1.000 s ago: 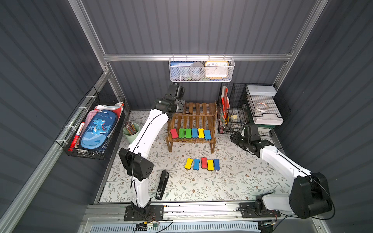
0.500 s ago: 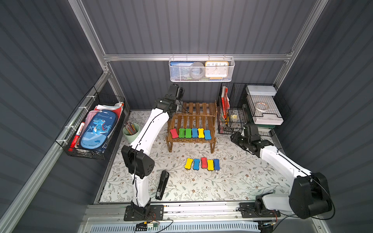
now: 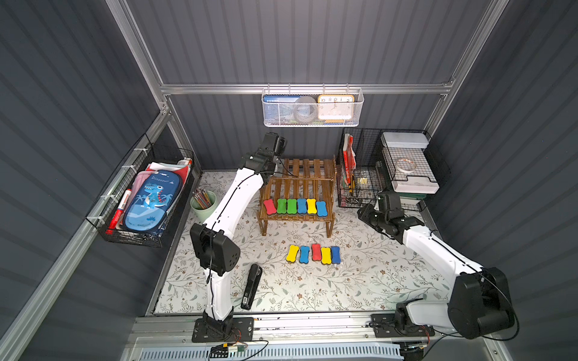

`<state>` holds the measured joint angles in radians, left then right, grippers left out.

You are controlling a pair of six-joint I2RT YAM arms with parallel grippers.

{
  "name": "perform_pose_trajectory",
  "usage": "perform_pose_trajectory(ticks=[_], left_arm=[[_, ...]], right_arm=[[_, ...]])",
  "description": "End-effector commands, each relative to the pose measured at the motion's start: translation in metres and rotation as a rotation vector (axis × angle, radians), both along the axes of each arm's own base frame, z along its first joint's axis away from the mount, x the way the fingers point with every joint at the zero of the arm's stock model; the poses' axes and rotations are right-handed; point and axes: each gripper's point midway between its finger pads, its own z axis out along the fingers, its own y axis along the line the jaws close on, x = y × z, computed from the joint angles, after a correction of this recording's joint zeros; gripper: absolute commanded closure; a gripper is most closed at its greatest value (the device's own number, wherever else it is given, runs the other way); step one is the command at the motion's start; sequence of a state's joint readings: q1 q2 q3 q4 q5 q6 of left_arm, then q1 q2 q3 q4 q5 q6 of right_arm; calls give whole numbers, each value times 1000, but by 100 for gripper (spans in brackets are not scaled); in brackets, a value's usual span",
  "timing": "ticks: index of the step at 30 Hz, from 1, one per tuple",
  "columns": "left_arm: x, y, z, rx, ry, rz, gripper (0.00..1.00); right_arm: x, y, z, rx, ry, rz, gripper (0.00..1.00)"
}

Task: Remove the whiteboard erasers from the shelf
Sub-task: Pick up the whiteboard eraser from the shelf, then place the whiteboard eraser at the center of the board.

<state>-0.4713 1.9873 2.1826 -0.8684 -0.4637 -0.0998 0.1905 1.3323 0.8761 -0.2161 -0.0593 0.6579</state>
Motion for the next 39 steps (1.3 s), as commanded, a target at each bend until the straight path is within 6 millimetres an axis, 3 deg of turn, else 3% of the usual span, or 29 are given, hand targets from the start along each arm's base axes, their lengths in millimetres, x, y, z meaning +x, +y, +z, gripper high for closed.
perform_pose_trajectory(ticks=[1, 7, 13, 16, 19, 23, 29, 34, 39], left_arm=[[-8, 1, 29, -57, -56, -5, 59], [-42, 15, 66, -145, -132, 7, 59], [-96, 32, 56, -209, -122, 23, 60], [-123, 34, 35, -220, -96, 39, 60], [-150, 23, 11, -243, -67, 24, 60], [-183, 3, -46, -300, 46, -7, 61], [-218, -6, -128, -379, 207, -8, 62], [-232, -17, -185, -430, 303, -4, 64], [-227, -22, -215, -407, 354, 20, 65]], right_arm=[[-1, -4, 1, -9, 0, -14, 60], [-1, -5, 1, -8, -1, -17, 60], [0, -3, 0, -5, 2, -9, 60], [0, -2, 0, -2, 1, -4, 60], [1, -2, -2, -3, 8, -1, 60], [1, -2, -5, -3, 16, -4, 60], [0, -5, -3, -15, 11, -16, 60], [1, -6, -1, -18, 7, -19, 60], [0, -7, -1, -23, 9, -21, 60]])
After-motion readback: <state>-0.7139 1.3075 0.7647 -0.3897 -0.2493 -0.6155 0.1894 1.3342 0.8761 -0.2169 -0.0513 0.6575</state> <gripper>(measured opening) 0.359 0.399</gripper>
